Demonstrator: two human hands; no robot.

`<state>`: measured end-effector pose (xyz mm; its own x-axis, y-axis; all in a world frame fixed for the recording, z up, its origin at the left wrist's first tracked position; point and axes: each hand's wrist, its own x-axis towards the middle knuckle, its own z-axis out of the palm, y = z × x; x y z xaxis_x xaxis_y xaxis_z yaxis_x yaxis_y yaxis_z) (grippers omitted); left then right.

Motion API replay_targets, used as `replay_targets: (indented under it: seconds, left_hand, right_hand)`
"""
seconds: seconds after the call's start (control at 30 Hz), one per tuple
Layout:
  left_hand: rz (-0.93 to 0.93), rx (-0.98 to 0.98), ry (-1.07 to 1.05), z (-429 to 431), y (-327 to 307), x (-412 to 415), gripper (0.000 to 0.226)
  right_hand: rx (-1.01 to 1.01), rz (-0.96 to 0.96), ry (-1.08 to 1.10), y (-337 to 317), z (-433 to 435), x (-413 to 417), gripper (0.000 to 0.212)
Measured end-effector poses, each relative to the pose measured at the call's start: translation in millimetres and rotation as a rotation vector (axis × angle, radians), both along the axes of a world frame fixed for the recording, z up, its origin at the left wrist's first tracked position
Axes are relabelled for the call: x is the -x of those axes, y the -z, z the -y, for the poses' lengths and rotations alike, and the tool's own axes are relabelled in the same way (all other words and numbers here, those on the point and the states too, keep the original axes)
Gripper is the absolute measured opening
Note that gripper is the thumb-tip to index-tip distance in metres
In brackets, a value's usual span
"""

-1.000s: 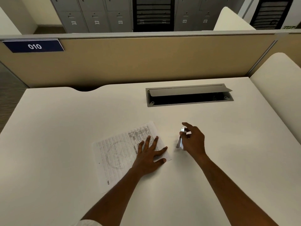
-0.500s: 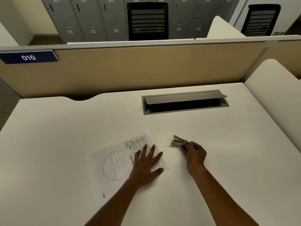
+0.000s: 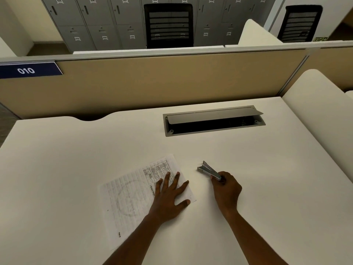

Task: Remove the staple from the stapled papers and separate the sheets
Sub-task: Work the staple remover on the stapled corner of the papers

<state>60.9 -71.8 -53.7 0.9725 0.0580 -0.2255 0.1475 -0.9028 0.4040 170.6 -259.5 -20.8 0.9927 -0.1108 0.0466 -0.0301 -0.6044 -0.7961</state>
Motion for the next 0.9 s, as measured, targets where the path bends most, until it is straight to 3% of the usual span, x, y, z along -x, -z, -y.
replay_targets:
  seconds: [0.27,0.7,0.9]
  left_hand:
    - [0.008,0.009,-0.002,0.0,0.8,-0.5,0.068]
    - [0.005,0.018,0.002,0.1,-1.4,-0.3,0.07]
    - [0.021,0.018,0.0,0.1,-2.2,-0.6,0.07]
  right_hand:
    - [0.105,0.008,0.021,18.1,-15.8,-0.4,0.015]
    - [0.077,-0.085,0.047,11.1,-46.9,-34.7,0.021]
    - [0.03,-0.07,-0.006,7.4,-34.7,-27.2,0.033]
